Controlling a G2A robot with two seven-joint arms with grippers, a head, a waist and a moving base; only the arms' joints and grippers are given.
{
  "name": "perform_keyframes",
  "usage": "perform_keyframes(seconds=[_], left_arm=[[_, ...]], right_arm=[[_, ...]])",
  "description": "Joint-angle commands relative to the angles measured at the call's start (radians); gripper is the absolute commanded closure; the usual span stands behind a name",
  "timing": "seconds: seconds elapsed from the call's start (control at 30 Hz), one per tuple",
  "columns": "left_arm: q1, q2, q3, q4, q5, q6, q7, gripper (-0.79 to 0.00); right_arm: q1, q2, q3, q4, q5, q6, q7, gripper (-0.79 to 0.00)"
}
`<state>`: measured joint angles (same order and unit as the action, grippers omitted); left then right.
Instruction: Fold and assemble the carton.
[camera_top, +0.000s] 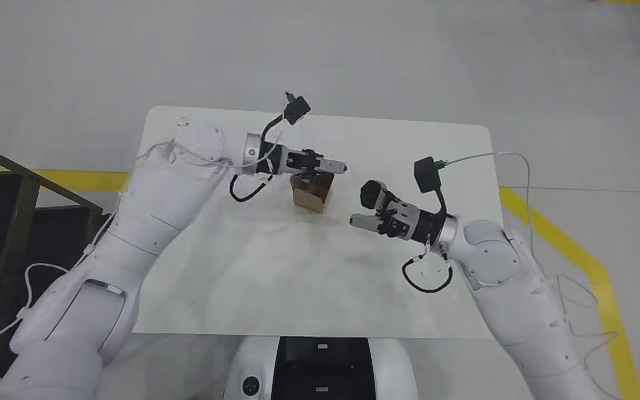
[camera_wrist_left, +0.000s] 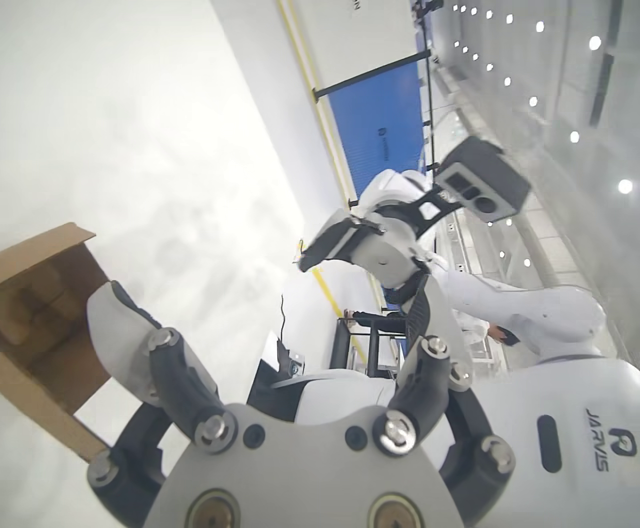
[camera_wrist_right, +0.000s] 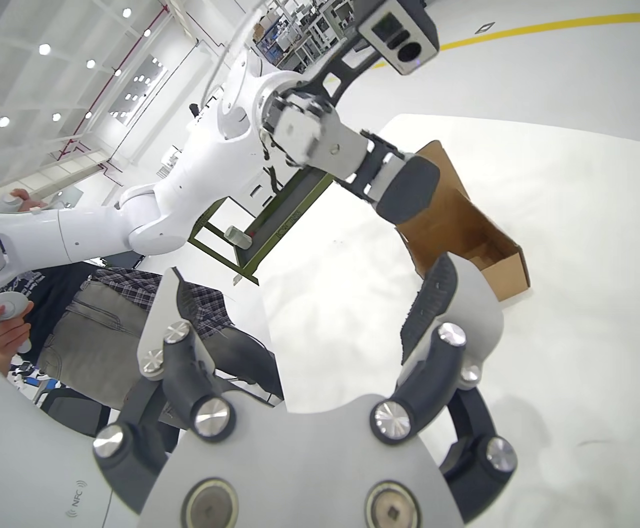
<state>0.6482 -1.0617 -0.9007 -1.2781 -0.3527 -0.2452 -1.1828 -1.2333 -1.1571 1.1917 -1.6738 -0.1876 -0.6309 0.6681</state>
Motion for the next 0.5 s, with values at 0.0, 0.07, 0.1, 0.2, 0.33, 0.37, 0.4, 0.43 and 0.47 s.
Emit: perform_keyframes(seconds=[0.0, 0.07, 0.1, 0.2, 0.33, 0.37, 0.4, 0.43, 0.47], left_arm=[[0.031, 0.013, -0.053, -0.034, -0.036, -0.016, 0.008, -0.785], [0.054, 0.024, -0.096, -0.052, -0.034, -0.026, 0.03, -0.785], [0.065, 0.029, -0.116, -0.058, -0.024, -0.029, 0.048, -0.785], [0.1, 0.043, -0.171, -0.074, 0.008, -0.032, 0.099, -0.785], [0.15, 0.062, -0.245, -0.085, 0.064, -0.031, 0.169, -0.785], [0.164, 0.067, -0.262, -0.087, 0.07, -0.029, 0.179, -0.785], [0.177, 0.071, -0.279, -0.089, 0.074, -0.027, 0.187, -0.785], [0.185, 0.074, -0.29, -0.09, 0.081, -0.025, 0.193, -0.785], [0.202, 0.079, -0.31, -0.086, 0.099, -0.019, 0.2, -0.785]], right_arm=[[0.003, 0.001, -0.001, 0.001, 0.007, 0.001, 0.003, -0.785], [0.006, 0.002, -0.002, 0.001, 0.011, 0.0, 0.002, -0.785], [0.008, 0.002, -0.004, 0.002, 0.014, 0.0, 0.002, -0.785], [0.014, 0.002, -0.008, 0.007, 0.021, 0.002, 0.0, -0.785], [0.036, -0.001, -0.024, 0.038, 0.025, -0.002, -0.013, -0.785], [0.046, -0.002, -0.031, 0.05, 0.026, -0.004, -0.019, -0.785], [0.056, -0.005, -0.038, 0.065, 0.033, -0.005, -0.031, -0.785], [0.064, -0.007, -0.044, 0.078, 0.038, -0.006, -0.037, -0.785], [0.083, -0.01, -0.057, 0.107, 0.042, -0.003, -0.044, -0.785]])
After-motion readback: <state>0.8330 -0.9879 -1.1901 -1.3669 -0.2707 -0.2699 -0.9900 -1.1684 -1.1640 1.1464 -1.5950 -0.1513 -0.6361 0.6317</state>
